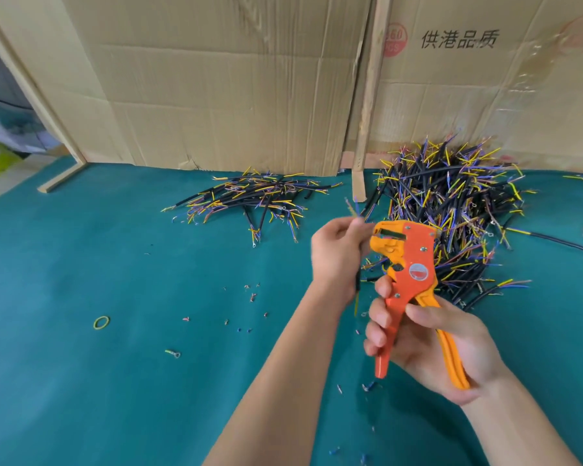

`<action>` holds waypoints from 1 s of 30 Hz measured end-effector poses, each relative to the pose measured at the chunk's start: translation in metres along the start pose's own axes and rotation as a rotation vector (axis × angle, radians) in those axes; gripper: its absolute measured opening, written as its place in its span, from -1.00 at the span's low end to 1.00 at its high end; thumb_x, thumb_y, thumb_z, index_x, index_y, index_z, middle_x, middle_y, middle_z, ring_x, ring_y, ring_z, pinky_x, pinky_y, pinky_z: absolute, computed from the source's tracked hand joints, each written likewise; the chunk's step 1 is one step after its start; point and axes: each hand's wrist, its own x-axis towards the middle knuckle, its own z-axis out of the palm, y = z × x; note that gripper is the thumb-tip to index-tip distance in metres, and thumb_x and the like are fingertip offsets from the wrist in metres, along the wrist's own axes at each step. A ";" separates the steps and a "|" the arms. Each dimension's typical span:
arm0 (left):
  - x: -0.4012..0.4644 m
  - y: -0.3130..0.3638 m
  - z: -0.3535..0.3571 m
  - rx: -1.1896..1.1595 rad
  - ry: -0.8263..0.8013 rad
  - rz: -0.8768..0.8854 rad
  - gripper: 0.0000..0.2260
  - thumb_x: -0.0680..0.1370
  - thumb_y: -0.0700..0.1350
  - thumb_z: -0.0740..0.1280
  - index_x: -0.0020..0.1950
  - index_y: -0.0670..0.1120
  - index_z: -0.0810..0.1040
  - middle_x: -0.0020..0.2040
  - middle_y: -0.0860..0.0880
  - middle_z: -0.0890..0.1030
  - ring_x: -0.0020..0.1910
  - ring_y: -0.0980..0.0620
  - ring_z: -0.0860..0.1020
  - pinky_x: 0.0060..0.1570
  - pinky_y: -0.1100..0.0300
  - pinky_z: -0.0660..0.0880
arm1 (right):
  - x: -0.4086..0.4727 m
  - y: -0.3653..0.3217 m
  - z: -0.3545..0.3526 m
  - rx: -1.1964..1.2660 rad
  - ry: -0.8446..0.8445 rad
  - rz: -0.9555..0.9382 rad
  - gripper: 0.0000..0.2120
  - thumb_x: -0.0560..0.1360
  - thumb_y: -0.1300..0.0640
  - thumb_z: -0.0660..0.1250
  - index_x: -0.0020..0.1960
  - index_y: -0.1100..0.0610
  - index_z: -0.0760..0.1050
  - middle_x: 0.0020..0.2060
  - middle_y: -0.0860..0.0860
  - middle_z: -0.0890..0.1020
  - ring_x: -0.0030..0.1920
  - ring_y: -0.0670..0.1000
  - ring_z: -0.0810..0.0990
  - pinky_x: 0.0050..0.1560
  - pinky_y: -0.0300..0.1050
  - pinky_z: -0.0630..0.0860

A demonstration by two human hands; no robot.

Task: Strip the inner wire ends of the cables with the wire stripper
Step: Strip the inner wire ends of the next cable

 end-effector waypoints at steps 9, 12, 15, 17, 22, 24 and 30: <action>0.090 0.030 -0.088 1.541 0.245 0.316 -0.65 0.55 -0.24 0.24 0.34 -0.15 0.46 0.28 -0.22 0.50 0.30 -0.24 0.42 0.22 -0.06 0.43 | 0.004 0.004 -0.001 0.068 0.073 -0.023 -0.57 0.35 0.22 0.58 0.14 0.20 0.49 -0.16 0.21 0.49 -0.18 0.22 0.54 -0.05 0.16 0.57; 0.104 0.035 -0.129 1.730 0.188 0.185 -0.75 0.59 -0.21 0.25 0.27 -0.23 0.46 0.25 -0.26 0.52 0.28 -0.26 0.44 0.17 -0.08 0.43 | 0.006 0.008 0.002 0.048 0.088 0.010 -0.56 0.34 0.23 0.59 0.14 0.21 0.50 -0.16 0.23 0.49 -0.18 0.25 0.54 -0.05 0.19 0.56; 0.103 0.032 -0.141 1.702 0.182 0.212 -0.86 0.58 -0.21 0.26 0.07 -0.24 0.53 0.11 -0.26 0.58 0.15 -0.27 0.51 -0.02 -0.05 0.46 | 0.007 0.011 0.005 0.017 0.088 0.041 -0.57 0.34 0.25 0.58 0.13 0.22 0.51 -0.16 0.25 0.49 -0.18 0.26 0.54 -0.05 0.21 0.56; 0.099 0.034 -0.137 1.618 0.237 0.195 -0.87 0.52 -0.21 0.27 0.00 -0.21 0.55 0.06 -0.24 0.60 0.07 -0.27 0.53 -0.12 0.01 0.42 | 0.007 0.011 0.006 -0.003 0.101 0.053 -0.58 0.33 0.25 0.59 0.12 0.22 0.51 -0.16 0.26 0.49 -0.19 0.27 0.54 -0.06 0.22 0.56; 0.063 0.044 -0.130 1.167 0.411 0.182 -0.81 0.50 -0.16 0.30 -0.01 -0.05 0.69 -0.03 -0.18 0.66 0.00 -0.28 0.57 -0.07 0.09 0.46 | 0.008 0.014 0.005 -0.020 0.137 0.078 -0.57 0.31 0.28 0.58 0.12 0.23 0.52 -0.15 0.28 0.50 -0.18 0.29 0.54 -0.06 0.25 0.56; 0.035 0.041 -0.131 1.026 0.454 0.222 -0.87 0.51 -0.13 0.34 -0.12 -0.05 0.70 -0.20 -0.12 0.68 -0.10 -0.24 0.58 -0.07 0.08 0.53 | 0.009 0.015 0.005 -0.025 0.155 0.073 -0.56 0.31 0.28 0.59 0.13 0.24 0.53 -0.13 0.29 0.51 -0.17 0.29 0.54 -0.06 0.25 0.57; -0.080 0.001 -0.133 0.783 0.279 0.270 -0.89 0.49 -0.13 0.50 -0.19 0.09 0.70 -0.34 0.22 0.67 -0.34 0.29 0.59 -0.26 0.47 0.43 | 0.013 0.019 0.002 -0.105 0.245 -0.038 -0.43 0.31 0.25 0.52 0.29 0.31 0.48 0.22 0.38 0.59 -0.19 0.27 0.60 -0.08 0.19 0.60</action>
